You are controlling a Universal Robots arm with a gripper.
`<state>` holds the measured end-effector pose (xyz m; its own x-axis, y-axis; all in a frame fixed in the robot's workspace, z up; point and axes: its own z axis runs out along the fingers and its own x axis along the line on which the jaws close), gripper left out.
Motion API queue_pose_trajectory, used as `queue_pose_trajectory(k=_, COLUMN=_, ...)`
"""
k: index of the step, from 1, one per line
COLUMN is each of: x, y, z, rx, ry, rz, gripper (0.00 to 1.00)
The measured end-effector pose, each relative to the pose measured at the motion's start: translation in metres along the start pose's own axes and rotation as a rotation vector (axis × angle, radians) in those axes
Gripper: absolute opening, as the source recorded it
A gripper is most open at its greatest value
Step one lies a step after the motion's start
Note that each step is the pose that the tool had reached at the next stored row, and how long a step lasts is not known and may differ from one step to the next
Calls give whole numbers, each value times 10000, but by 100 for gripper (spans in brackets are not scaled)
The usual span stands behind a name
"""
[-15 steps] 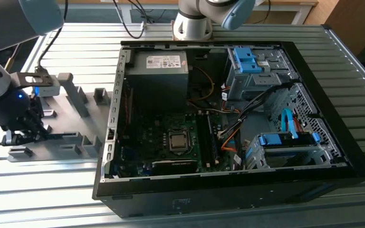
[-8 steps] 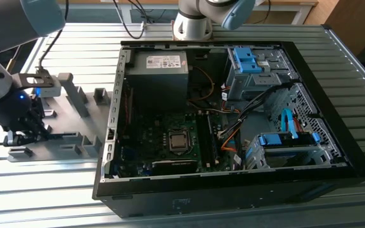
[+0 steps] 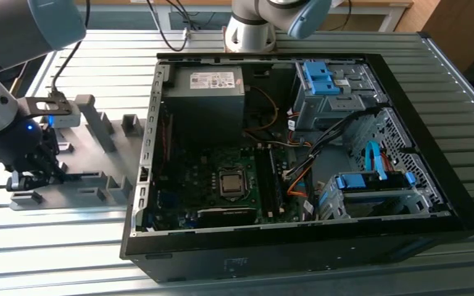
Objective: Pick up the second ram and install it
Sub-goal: 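Pick up the second ram and move it above second insertion slot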
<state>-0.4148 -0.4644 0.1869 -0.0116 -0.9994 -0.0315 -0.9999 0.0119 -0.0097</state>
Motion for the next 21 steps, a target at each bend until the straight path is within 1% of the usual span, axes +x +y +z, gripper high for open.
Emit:
queue_pose_trajectory(k=18, x=-1, y=0, z=-8, rx=1, ry=-2, rz=0, gripper=21)
queue_pose_trajectory(k=20, x=-1, y=0, z=-8, rx=1, ry=-1, rz=0, gripper=20)
queue_pose_trajectory(k=21, x=-1, y=0, z=-8, rx=1, ry=-1, rz=0, gripper=14)
